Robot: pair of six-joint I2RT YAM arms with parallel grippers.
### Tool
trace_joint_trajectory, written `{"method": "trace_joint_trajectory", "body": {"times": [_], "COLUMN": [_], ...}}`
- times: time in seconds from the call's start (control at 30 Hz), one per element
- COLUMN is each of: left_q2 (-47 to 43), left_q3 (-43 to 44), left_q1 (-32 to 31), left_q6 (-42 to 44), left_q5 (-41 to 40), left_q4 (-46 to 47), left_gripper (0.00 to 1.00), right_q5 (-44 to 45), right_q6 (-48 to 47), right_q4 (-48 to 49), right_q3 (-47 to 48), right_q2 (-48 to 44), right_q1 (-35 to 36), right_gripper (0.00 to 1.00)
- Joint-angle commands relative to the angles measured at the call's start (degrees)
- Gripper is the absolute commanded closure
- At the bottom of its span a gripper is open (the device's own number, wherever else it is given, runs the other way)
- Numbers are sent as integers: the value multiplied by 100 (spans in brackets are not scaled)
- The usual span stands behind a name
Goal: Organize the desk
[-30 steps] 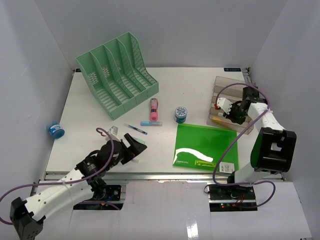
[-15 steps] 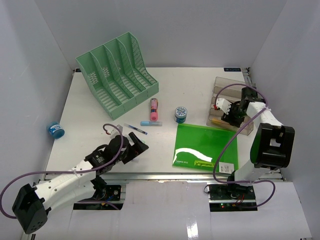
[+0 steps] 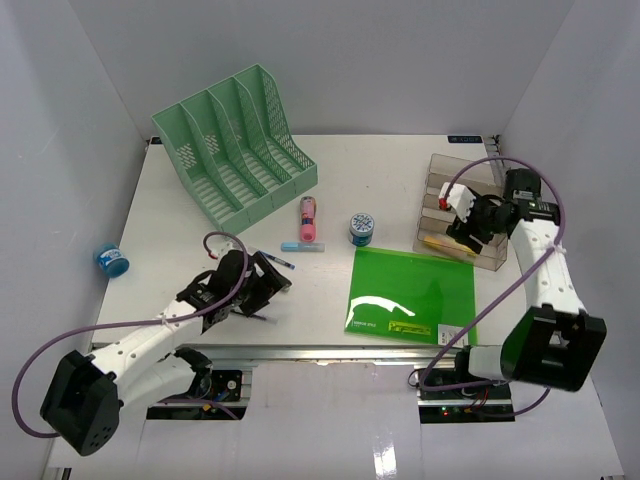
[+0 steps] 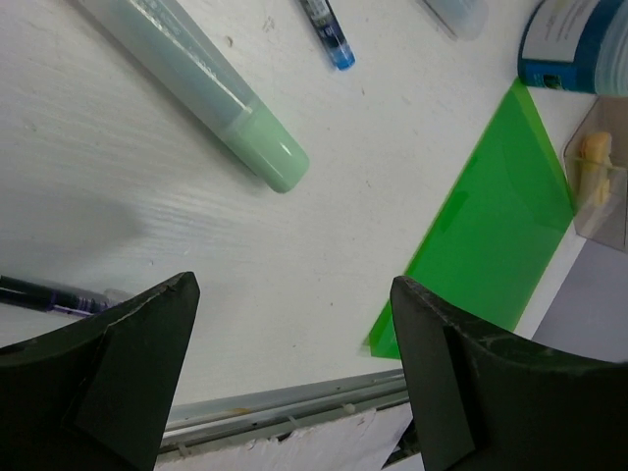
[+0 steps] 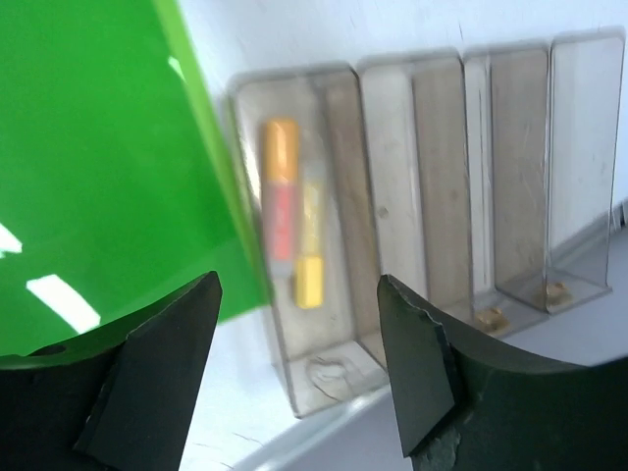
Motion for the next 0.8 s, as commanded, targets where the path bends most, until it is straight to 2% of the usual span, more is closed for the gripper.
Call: {"method": "trace_joint_trajectory", "body": {"times": [0.0, 0.13, 0.33, 0.5, 0.77], "left_q2": [650, 1609, 2800, 3314, 3862], "left_q3": [579, 1303, 2417, 2737, 2956], "left_q1": [361, 563, 669, 722, 776], "left_q6": [64, -49, -508, -662, -750], "left_q5": [67, -45, -343, -402, -302], "left_q4": [-472, -1077, -2130, -2294, -2277], "left_gripper": [15, 19, 27, 31, 43], "right_q5": [-2261, -3381, -4308, -4539, -4758], "right_q6": [314, 605, 895, 817, 671], "right_q4": [-1249, -1390, -1364, -1341, -1365], "right_q3": [-208, -692, -1041, -1315, -1577], "right_q2": [-861, -1339, -1531, -1592, -1728], "right_q1": [25, 82, 107, 107, 107], "right_gripper": [26, 24, 23, 23, 23]}}
